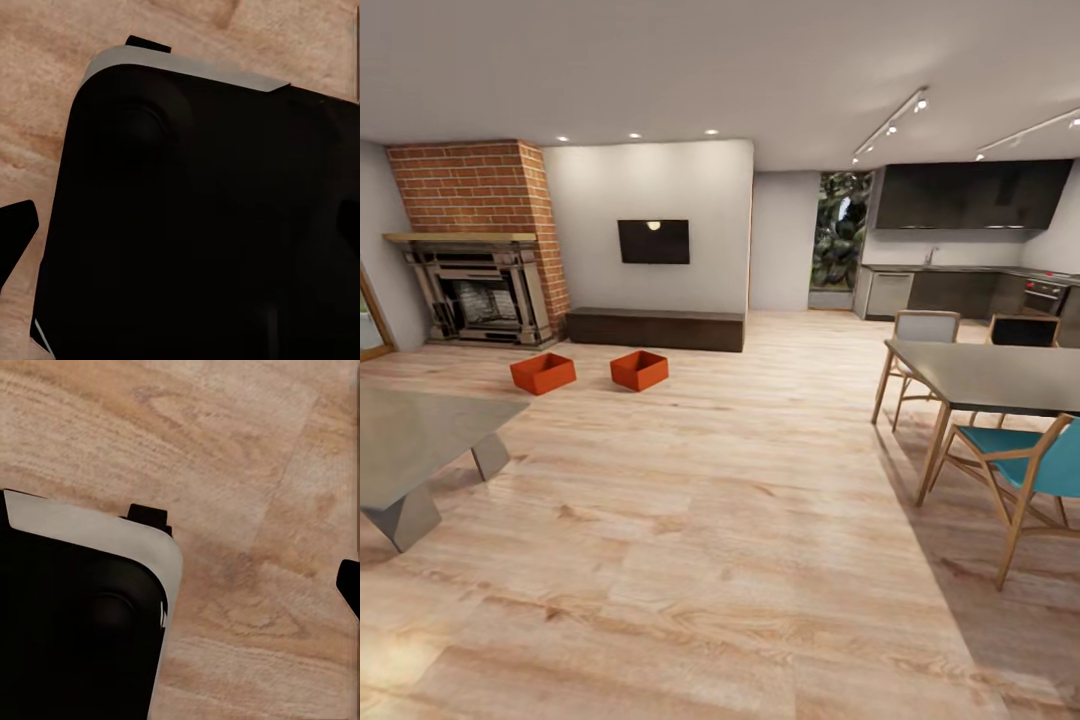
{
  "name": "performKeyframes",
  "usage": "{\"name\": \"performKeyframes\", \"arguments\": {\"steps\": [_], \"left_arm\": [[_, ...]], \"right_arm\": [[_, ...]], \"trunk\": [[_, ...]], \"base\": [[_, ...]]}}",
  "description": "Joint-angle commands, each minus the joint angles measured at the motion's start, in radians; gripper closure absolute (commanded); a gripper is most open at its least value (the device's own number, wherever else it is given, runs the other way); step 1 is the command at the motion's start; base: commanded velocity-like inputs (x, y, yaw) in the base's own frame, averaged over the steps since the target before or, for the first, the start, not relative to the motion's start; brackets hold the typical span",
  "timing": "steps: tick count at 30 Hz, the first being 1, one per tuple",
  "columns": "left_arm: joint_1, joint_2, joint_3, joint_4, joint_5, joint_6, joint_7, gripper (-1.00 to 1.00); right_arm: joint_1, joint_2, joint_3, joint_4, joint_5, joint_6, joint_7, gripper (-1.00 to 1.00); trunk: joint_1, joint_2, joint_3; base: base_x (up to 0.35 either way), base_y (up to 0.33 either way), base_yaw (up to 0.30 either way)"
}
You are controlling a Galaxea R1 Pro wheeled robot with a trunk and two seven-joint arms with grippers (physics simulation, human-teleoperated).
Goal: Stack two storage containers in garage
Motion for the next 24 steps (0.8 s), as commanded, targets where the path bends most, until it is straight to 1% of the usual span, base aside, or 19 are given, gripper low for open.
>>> {"name": "performKeyframes", "arguments": {"steps": [1,24], "left_arm": [[-0.001,0.000,0.002,0.001,0.003,-0.003,0.001,-1.00],[-0.001,0.000,0.007,0.001,0.002,-0.004,0.001,-1.00]], "right_arm": [[-0.001,0.000,0.002,0.003,0.006,-0.005,-0.001,-1.00],[-0.001,0.000,0.001,0.003,0.007,-0.006,-0.001,-1.00]], "trunk": [[0.001,0.000,-0.001],[0.001,0.000,-0.001]], "base": [[0.322,0.000,0.000],[0.322,0.000,0.000]]}}
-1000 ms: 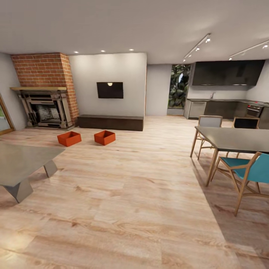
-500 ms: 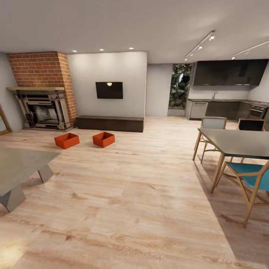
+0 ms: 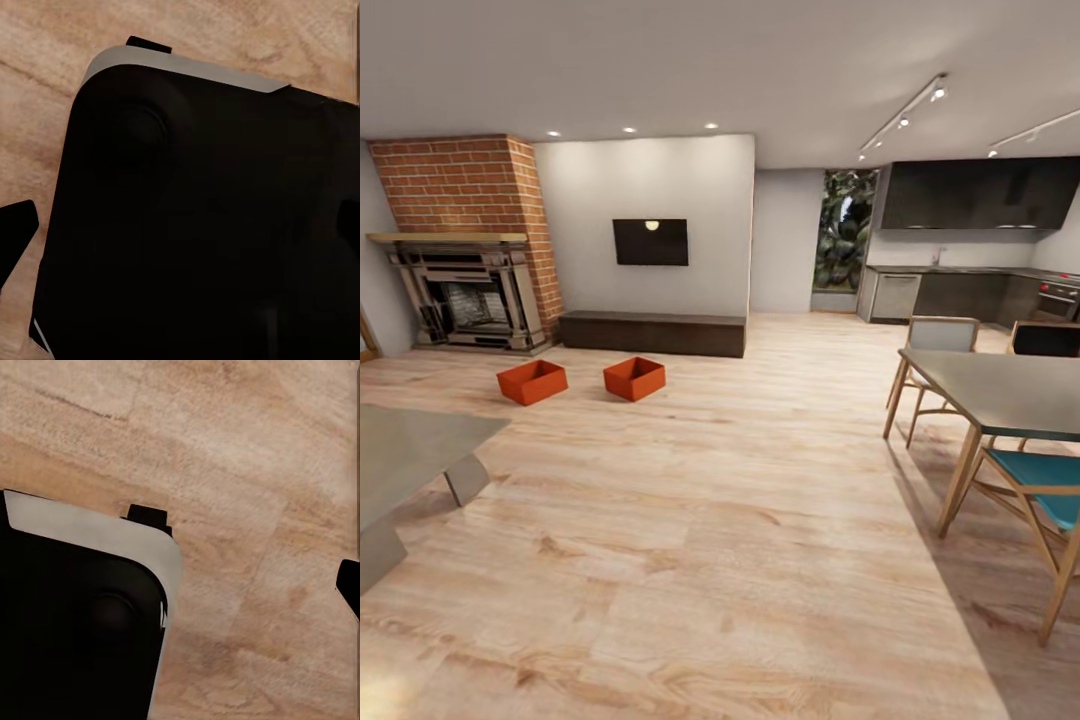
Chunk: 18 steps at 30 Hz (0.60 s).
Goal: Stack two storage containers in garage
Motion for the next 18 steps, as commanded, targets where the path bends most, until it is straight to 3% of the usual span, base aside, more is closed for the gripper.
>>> {"name": "performKeyframes", "arguments": {"steps": [1,18], "left_arm": [[-0.001,0.000,0.003,0.001,0.003,-0.003,0.001,-1.00],[-0.001,0.000,-0.003,0.001,0.002,-0.002,0.001,-1.00]], "right_arm": [[-0.001,0.000,0.002,0.003,0.006,-0.005,-0.001,-1.00],[-0.001,0.000,0.002,0.003,0.008,-0.006,-0.001,-1.00]], "trunk": [[0.001,0.000,-0.001],[0.001,0.000,-0.001]], "base": [[0.322,0.000,0.000],[0.322,0.000,0.000]]}}
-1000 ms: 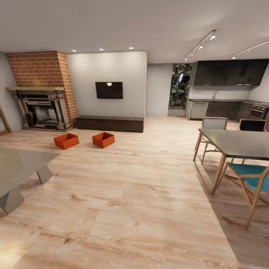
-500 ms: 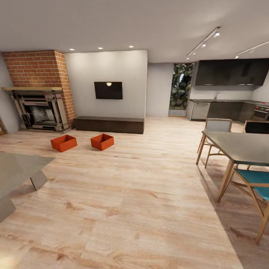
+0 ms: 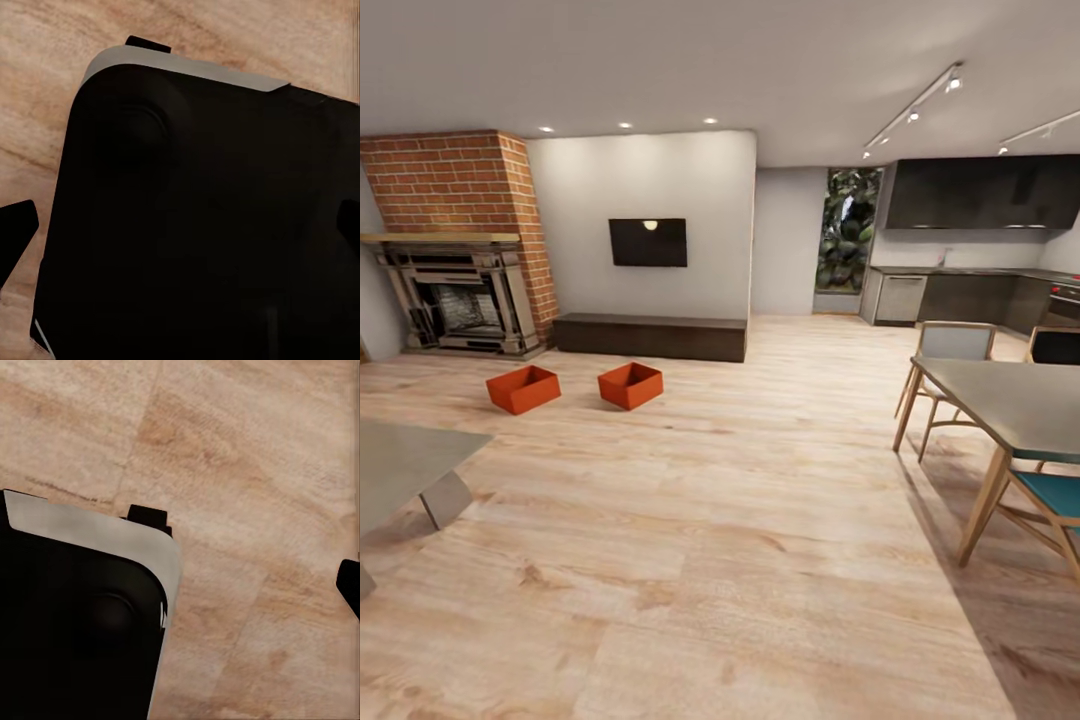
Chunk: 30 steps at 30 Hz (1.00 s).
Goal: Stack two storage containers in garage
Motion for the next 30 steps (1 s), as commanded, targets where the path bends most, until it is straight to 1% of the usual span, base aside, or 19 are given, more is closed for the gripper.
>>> {"name": "performKeyframes", "arguments": {"steps": [1,30], "left_arm": [[-0.001,0.000,0.003,0.001,0.002,-0.004,0.001,-1.00],[-0.001,0.000,0.005,0.001,0.005,-0.004,0.001,-1.00]], "right_arm": [[-0.001,0.000,0.002,0.003,0.007,-0.005,-0.001,-1.00],[-0.001,0.000,0.001,0.003,0.005,-0.007,-0.003,-1.00]], "trunk": [[0.001,0.000,-0.001],[0.001,0.000,-0.001]], "base": [[0.322,0.000,0.000],[0.322,0.000,0.000]]}}
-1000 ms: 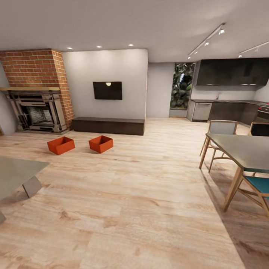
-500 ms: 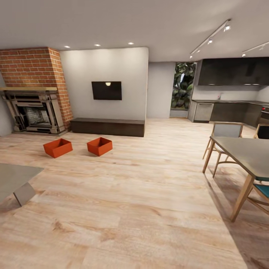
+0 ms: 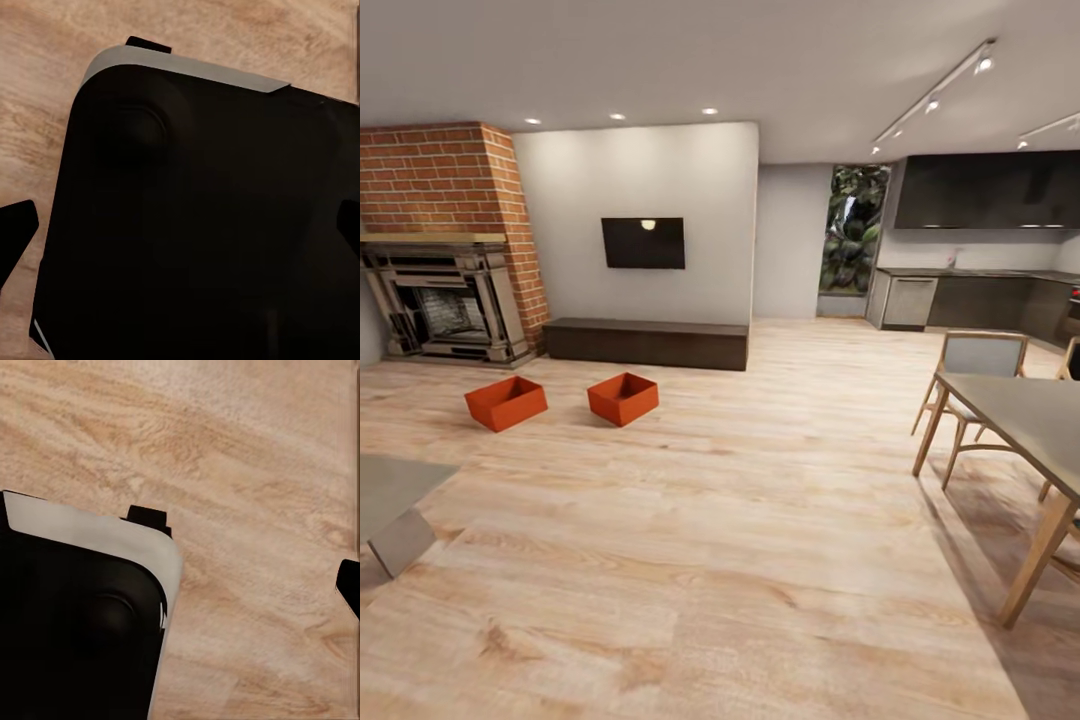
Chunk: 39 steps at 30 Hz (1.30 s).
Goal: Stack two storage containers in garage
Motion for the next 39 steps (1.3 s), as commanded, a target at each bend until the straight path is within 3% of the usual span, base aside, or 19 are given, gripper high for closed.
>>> {"name": "performKeyframes", "arguments": {"steps": [1,39], "left_arm": [[-0.001,0.000,0.002,0.001,0.003,-0.003,0.001,-1.00],[0.000,0.000,-0.003,0.002,-0.002,-0.002,0.001,-1.00]], "right_arm": [[-0.001,0.000,0.002,0.003,0.006,-0.005,-0.001,-1.00],[-0.001,0.000,0.003,0.003,0.005,-0.002,0.000,-1.00]], "trunk": [[0.001,0.000,-0.001],[0.001,0.000,-0.001]], "base": [[0.322,0.000,0.000],[0.322,0.000,0.000]]}}
